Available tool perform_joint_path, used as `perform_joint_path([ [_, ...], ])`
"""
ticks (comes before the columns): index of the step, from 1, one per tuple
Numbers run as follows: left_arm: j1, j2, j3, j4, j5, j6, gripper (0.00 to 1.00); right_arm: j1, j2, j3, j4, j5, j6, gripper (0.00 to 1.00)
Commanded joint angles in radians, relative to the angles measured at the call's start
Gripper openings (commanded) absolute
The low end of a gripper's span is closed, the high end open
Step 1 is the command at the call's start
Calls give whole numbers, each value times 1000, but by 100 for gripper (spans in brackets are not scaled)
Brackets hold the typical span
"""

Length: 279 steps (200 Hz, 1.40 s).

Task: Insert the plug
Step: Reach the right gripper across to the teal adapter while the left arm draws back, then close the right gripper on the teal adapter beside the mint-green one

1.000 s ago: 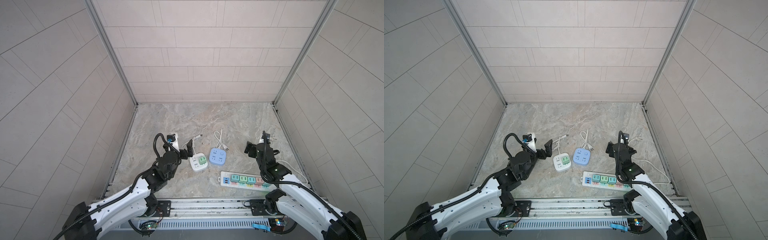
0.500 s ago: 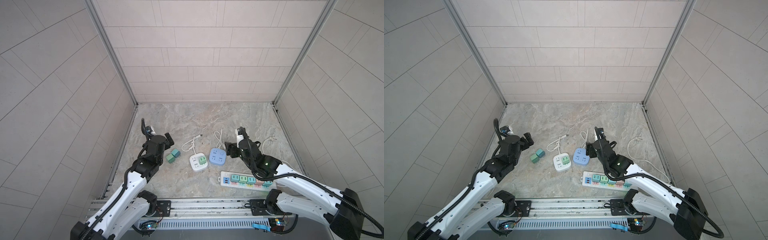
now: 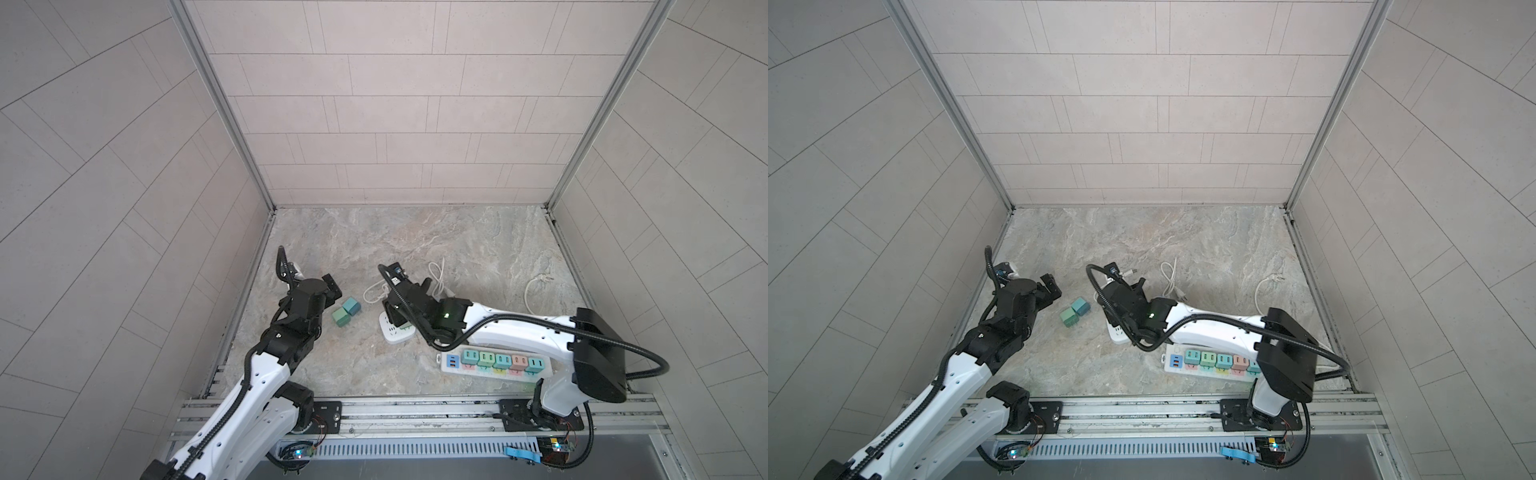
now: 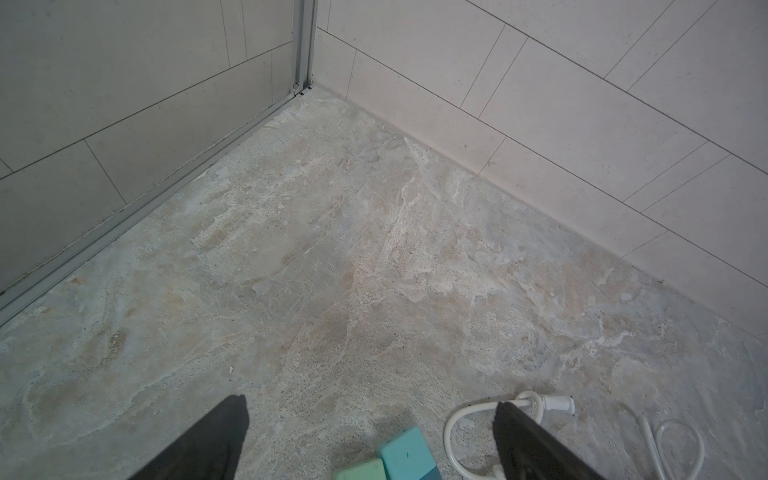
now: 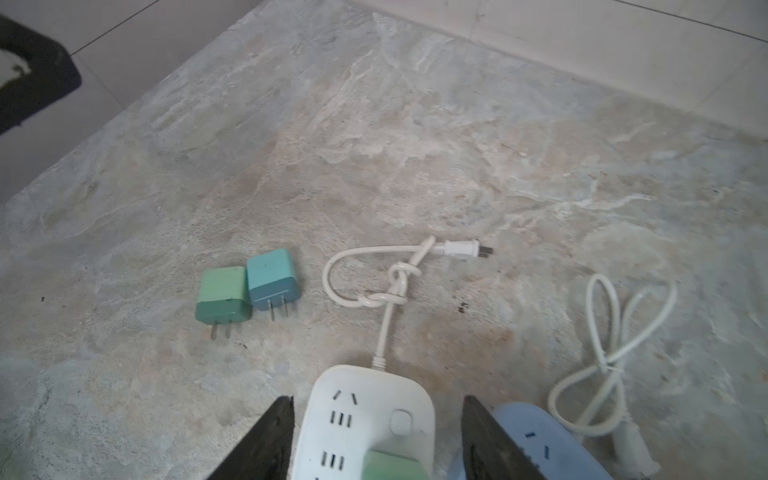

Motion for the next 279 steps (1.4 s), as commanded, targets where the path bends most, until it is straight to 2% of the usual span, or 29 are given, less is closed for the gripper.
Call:
perform_joint_path([
  [1, 32, -19, -27, -27, -52, -54, 100, 29, 137, 136, -88, 8, -18, 61],
  [42, 206, 20, -52, -37, 116, -131, 100, 34, 367, 372, -157, -37, -31, 58],
  [59, 242, 20, -47, -43, 154, -131, 100, 33, 440, 456, -192, -45, -47, 58],
  [107, 244, -69, -78, -53, 121, -139, 100, 2, 559, 581, -236, -96, -57, 54],
  [169, 246, -57, -69, -58, 121, -138, 100, -10, 644, 681, -283, -146, -67, 54],
  [279, 248, -75, -73, -54, 128, -135, 100, -31, 695, 705, -286, -173, -58, 54],
])
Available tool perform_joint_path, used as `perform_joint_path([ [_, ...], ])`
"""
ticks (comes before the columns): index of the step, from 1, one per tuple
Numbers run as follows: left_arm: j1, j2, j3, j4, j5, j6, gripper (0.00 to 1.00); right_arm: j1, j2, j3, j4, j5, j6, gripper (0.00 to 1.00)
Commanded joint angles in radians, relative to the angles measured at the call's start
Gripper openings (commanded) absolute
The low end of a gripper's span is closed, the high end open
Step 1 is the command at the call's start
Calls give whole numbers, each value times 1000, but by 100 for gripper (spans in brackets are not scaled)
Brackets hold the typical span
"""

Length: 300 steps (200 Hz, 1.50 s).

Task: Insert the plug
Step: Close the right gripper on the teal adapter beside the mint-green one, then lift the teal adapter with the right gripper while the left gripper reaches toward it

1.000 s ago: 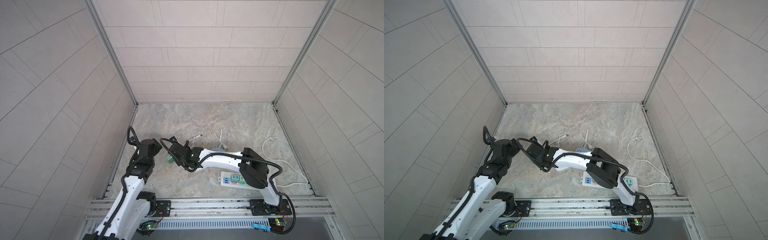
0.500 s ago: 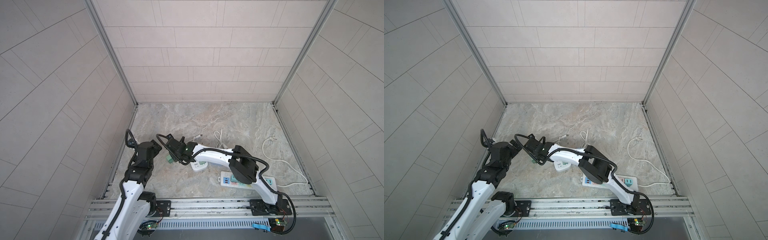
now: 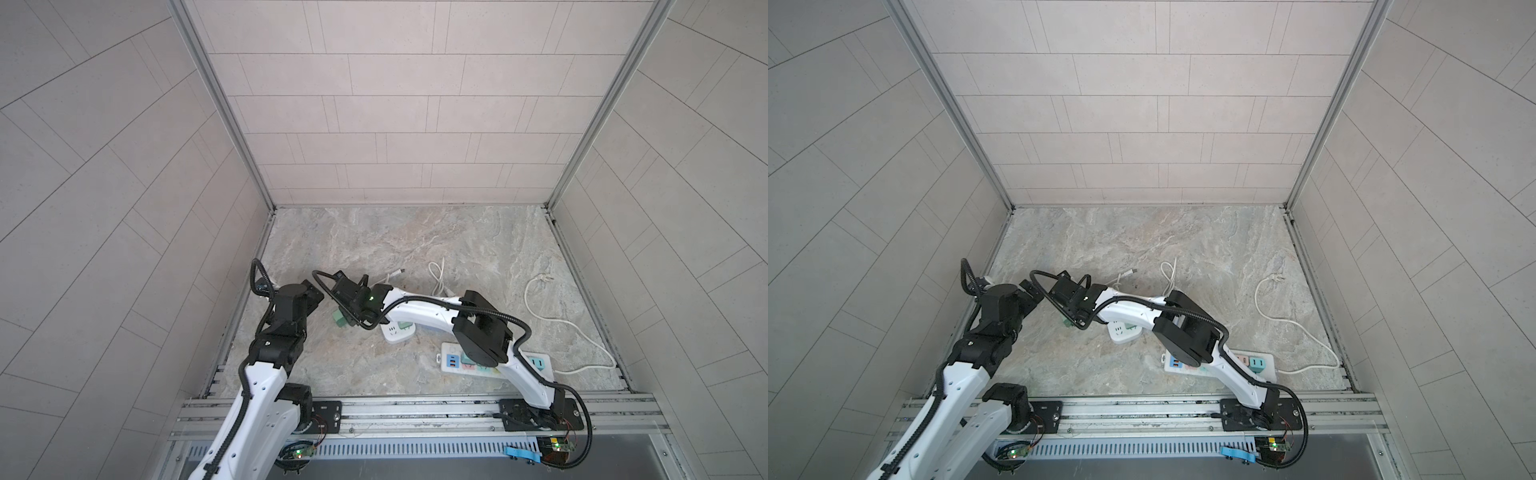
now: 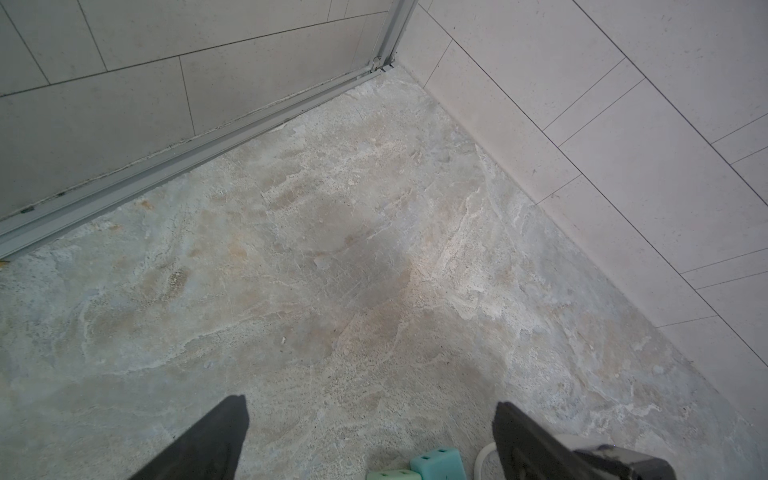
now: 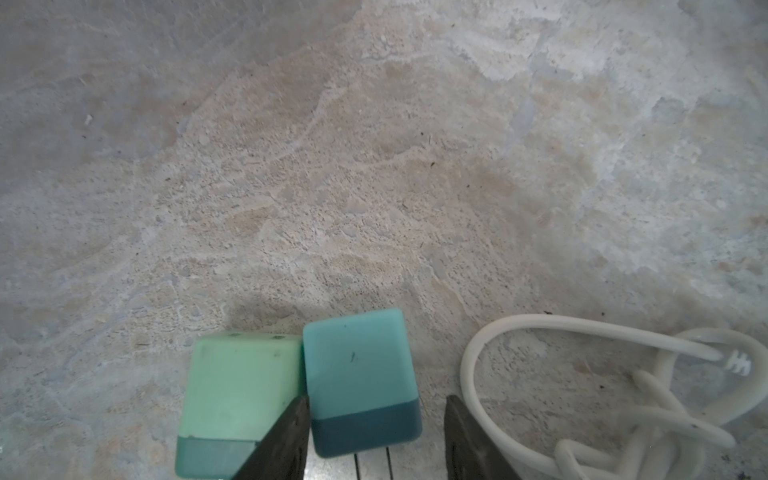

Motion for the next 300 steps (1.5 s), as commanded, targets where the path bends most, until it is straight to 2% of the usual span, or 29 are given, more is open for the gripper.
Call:
perform_joint_path([
  [1, 8, -16, -6, -9, -18, -15, 100, -5, 38, 26, -23, -6, 4, 54],
  [89, 8, -23, -7, -6, -11, -12, 100, -13, 61, 33, -10, -21, 14, 54],
  [185, 8, -20, -10, 7, 7, -12, 100, -25, 138, 117, -45, -48, 14, 54],
  [231, 9, -23, -13, 16, 19, -12, 100, -24, 133, 125, -61, -54, 20, 37],
  [266, 9, -21, -16, 21, 20, -21, 100, -23, 51, 48, -21, -54, 18, 34],
  [300, 11, -77, -68, 125, 99, -26, 100, -21, -92, -108, 73, -50, 6, 31],
])
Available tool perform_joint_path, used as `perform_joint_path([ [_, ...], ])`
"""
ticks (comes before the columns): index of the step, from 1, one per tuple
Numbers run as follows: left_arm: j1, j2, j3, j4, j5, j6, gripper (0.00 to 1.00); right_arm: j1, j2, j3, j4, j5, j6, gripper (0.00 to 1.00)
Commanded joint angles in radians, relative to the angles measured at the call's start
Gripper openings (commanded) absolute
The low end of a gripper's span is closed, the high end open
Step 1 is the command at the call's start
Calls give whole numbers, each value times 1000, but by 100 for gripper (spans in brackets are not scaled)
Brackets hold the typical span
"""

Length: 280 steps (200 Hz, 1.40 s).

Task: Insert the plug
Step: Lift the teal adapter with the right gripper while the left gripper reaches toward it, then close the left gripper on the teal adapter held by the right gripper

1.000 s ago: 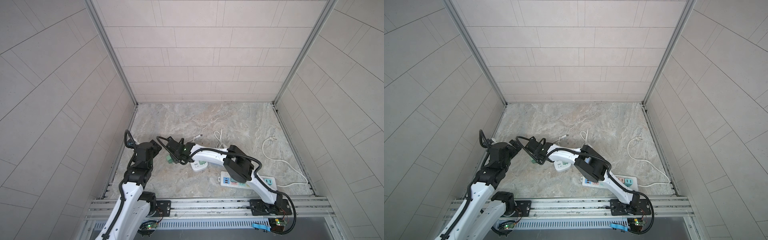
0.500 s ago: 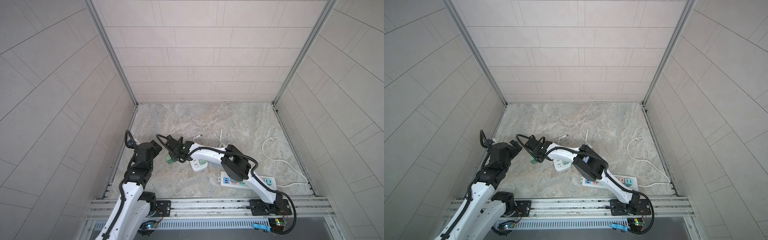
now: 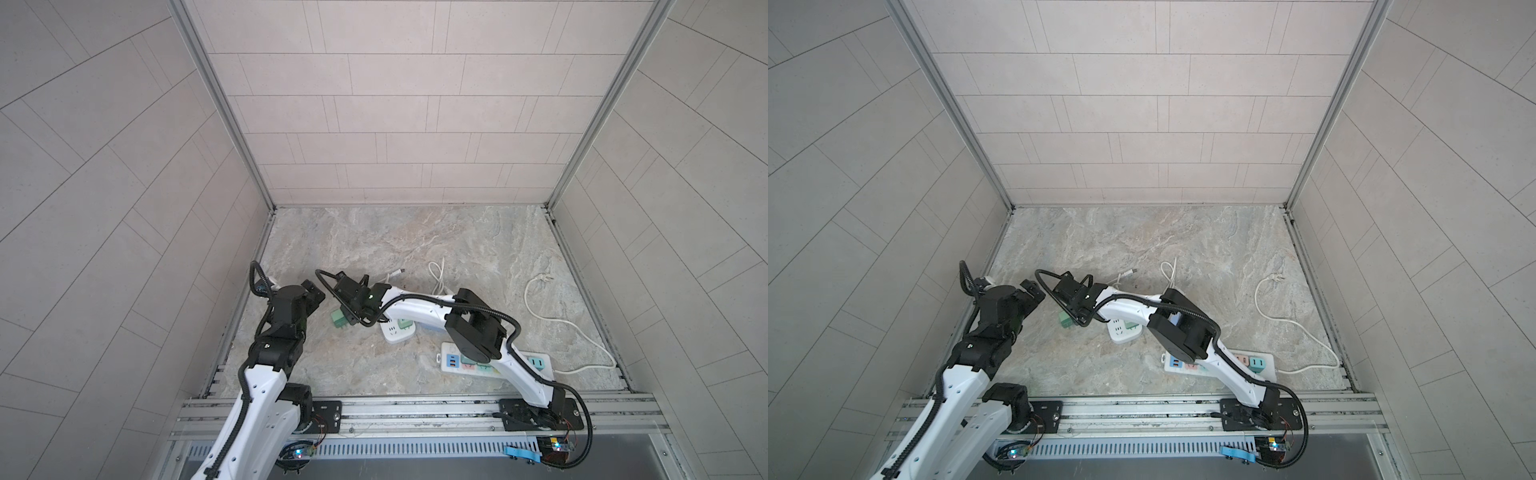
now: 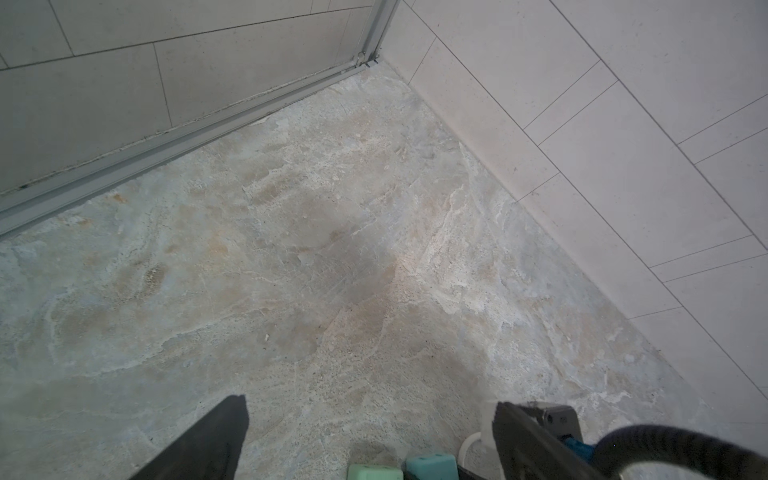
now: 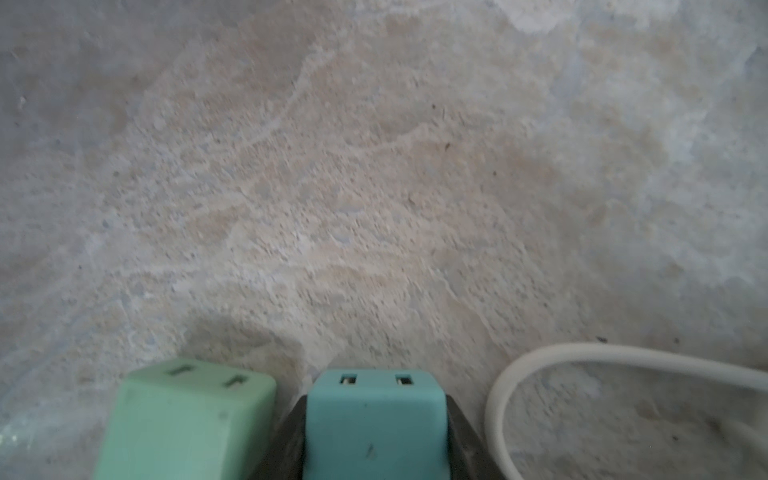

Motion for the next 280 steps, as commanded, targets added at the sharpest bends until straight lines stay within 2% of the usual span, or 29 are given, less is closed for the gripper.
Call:
perform_joint_path([
  [1, 7, -47, -42, 89, 43, -20, 100, 3, -133, -96, 42, 7, -3, 31],
  [36, 6, -97, -85, 150, 76, 15, 100, 3, -385, -361, 203, 28, -24, 29],
  [81, 6, -84, -94, 271, 287, 110, 99, 8, -759, -721, 396, 107, -88, 29],
  [149, -8, 78, -113, 586, 640, 114, 88, 7, -1261, -1159, 593, 286, -232, 28],
  [163, -30, 111, -105, 626, 683, 120, 86, 4, -1341, -1223, 623, 313, -269, 28],
  [181, -77, 148, -90, 650, 703, 145, 84, 0, -1414, -1263, 621, 325, -319, 21],
  [213, -192, 180, -62, 675, 721, 215, 80, 3, -1497, -1438, 788, 270, -526, 14],
  [235, -285, 190, -39, 678, 739, 292, 78, 3, -1546, -1529, 878, 155, -672, 14],
  [280, -439, 232, 2, 667, 768, 412, 78, 16, -1562, -1567, 877, 37, -834, 10],
])
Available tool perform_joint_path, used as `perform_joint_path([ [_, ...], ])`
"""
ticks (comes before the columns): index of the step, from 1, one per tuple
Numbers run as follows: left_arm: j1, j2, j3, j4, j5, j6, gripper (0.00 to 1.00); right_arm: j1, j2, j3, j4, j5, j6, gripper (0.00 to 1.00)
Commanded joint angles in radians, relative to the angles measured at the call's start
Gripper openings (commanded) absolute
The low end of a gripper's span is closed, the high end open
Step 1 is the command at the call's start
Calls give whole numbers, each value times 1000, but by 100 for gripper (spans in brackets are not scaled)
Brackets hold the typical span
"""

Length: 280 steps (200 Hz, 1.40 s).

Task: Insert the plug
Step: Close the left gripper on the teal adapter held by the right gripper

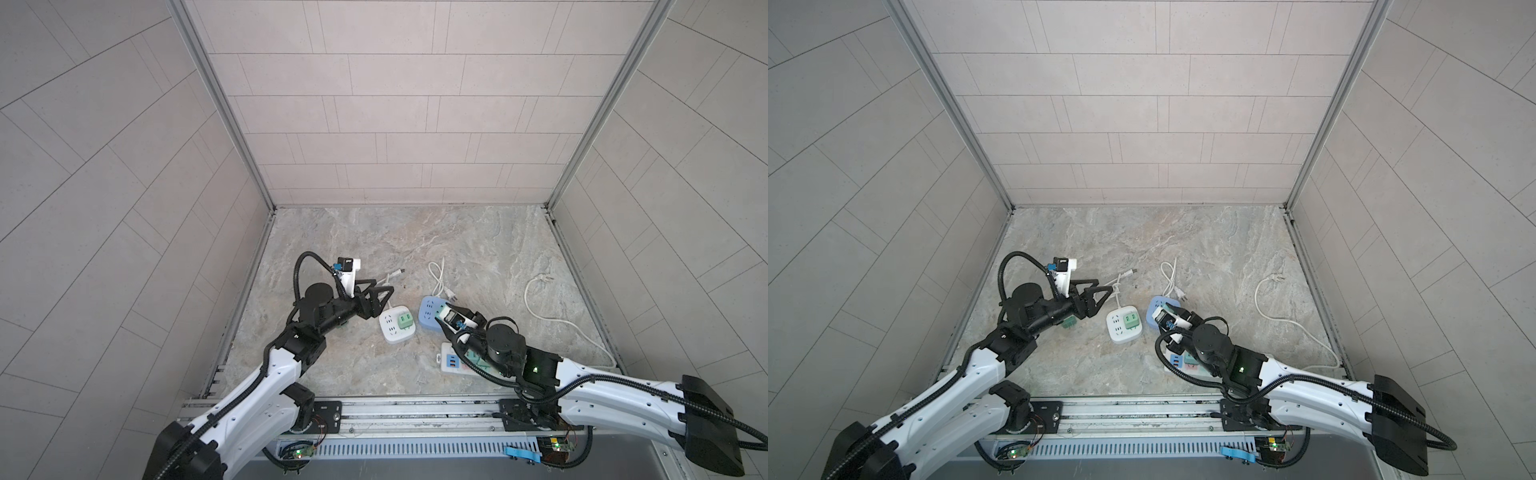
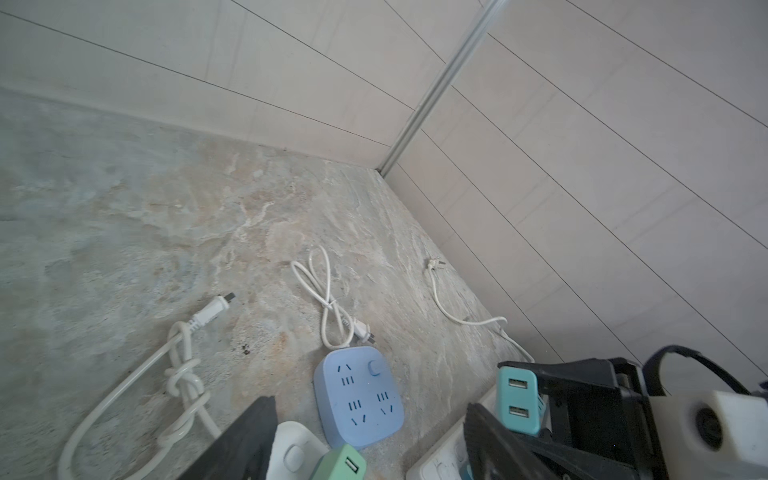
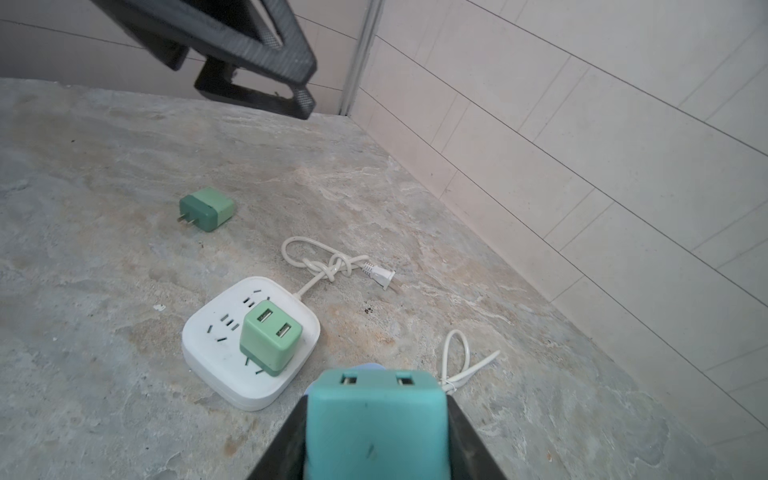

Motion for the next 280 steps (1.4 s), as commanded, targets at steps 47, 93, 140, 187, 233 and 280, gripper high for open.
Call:
perform_joint_path([
  [47, -222, 115, 109, -9, 40, 213, 78, 42, 93, 55, 132, -98, -196, 8],
  [93, -285, 163, 151, -48, 26, 236, 77, 69, 209, 117, 170, -64, -243, 6],
  [140, -290, 170, 158, -61, 23, 246, 77, 69, 211, 125, 195, -45, -247, 6],
  [187, -306, 207, 191, -99, 47, 260, 74, 70, 204, 133, 205, -59, -250, 6],
  [233, -313, 251, 220, -129, 64, 274, 67, 70, 196, 137, 203, -59, -261, 5],
  [280, -314, 280, 245, -163, 90, 290, 59, 70, 176, 131, 193, -56, -271, 4],
])
